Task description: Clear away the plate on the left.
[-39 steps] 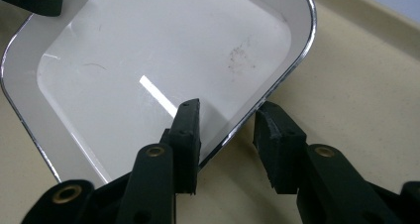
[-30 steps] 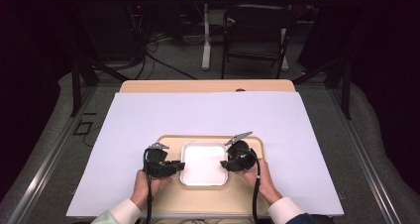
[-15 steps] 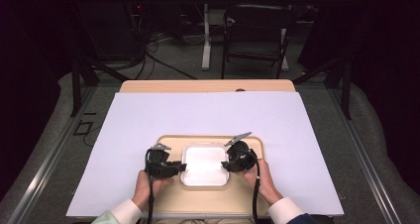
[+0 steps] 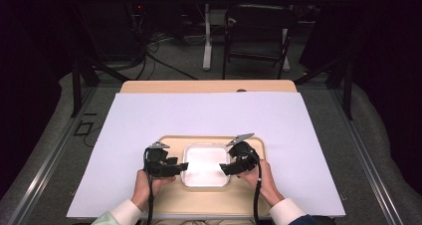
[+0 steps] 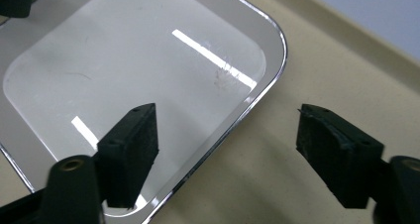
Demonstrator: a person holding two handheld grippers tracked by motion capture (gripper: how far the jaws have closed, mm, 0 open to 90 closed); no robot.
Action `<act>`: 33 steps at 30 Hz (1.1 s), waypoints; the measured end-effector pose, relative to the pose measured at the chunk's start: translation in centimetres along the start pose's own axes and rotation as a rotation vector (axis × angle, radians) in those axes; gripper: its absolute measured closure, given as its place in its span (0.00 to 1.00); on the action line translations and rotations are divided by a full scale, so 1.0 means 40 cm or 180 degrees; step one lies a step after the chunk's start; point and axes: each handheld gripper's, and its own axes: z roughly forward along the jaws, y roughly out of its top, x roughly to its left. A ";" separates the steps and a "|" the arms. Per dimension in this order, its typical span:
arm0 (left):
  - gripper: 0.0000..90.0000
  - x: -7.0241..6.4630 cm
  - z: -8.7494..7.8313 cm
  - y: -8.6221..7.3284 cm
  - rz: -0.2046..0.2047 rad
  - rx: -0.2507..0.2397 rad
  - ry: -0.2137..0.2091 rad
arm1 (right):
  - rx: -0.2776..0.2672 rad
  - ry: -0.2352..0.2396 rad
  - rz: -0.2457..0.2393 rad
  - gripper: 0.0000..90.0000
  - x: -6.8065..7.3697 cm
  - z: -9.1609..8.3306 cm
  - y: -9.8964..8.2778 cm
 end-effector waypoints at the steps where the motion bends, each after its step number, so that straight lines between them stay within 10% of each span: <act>1: 0.42 0.000 -0.004 0.001 0.0014 -0.0045 -0.0002 | -0.0070 -0.0036 -0.0028 0.20 0.003 -0.008 0.001; 18: 0.17 -0.023 -0.123 0.024 0.0670 -0.0360 0.0136 | -0.0758 -0.0213 -0.0245 0.01 0.011 -0.139 0.000; 33: 0.10 0.030 -0.217 0.019 0.0602 -0.0591 0.0188 | -0.1044 -0.0470 -0.0361 0.00 -0.007 -0.242 -0.022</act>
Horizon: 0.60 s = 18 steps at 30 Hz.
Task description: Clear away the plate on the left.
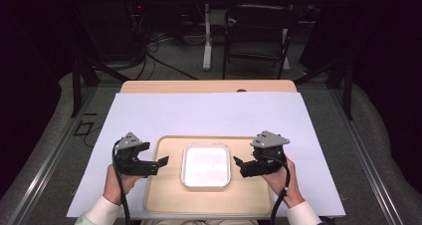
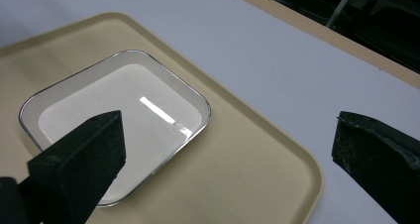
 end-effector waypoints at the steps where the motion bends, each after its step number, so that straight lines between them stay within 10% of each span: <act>1: 0.10 0.004 -0.006 -0.002 -0.0018 -0.0023 0.0021 | -0.0004 -0.0013 0.0006 0.00 -0.004 -0.006 -0.001; 18: 0.00 0.056 -0.138 -0.058 -0.0169 -0.0301 0.0306 | -0.0551 -0.0329 0.0049 0.00 -0.029 -0.166 -0.041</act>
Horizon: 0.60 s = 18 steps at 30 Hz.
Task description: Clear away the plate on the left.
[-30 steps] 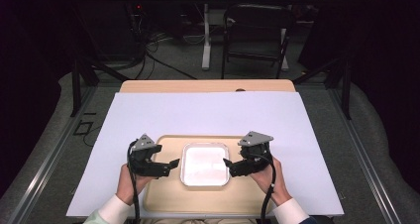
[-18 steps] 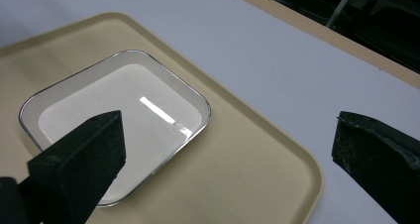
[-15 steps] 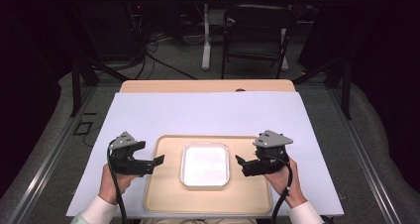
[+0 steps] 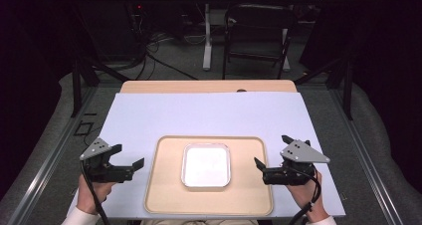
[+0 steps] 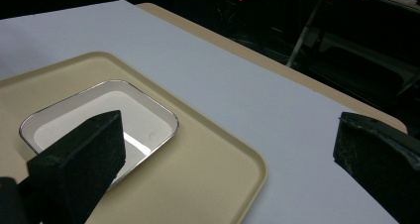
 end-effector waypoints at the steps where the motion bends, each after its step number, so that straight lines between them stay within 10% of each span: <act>1: 0.00 0.002 -0.008 -0.002 -0.0009 -0.0014 0.0019 | -0.0011 -0.0023 0.0012 0.00 -0.003 -0.009 -0.003; 18: 0.00 0.019 -0.096 -0.082 -0.0061 -0.0163 0.0145 | -0.0086 -0.0215 0.0199 0.00 -0.013 -0.107 -0.107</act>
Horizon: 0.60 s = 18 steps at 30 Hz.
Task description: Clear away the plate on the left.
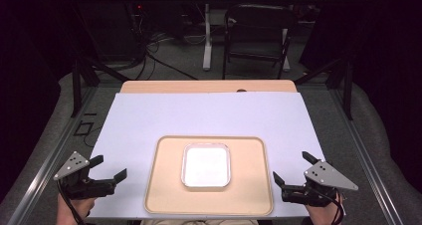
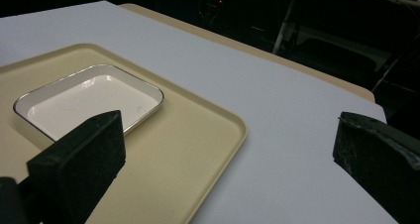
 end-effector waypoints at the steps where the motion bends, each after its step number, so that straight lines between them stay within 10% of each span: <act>1: 0.00 0.000 -0.002 -0.006 -0.0010 -0.0015 -0.0005 | -0.0002 0.0001 -0.0010 0.00 -0.001 -0.003 -0.007; 18: 0.00 0.014 0.004 -0.076 -0.0073 -0.0060 -0.0100 | 0.0223 0.0028 0.0096 0.00 0.004 -0.002 -0.077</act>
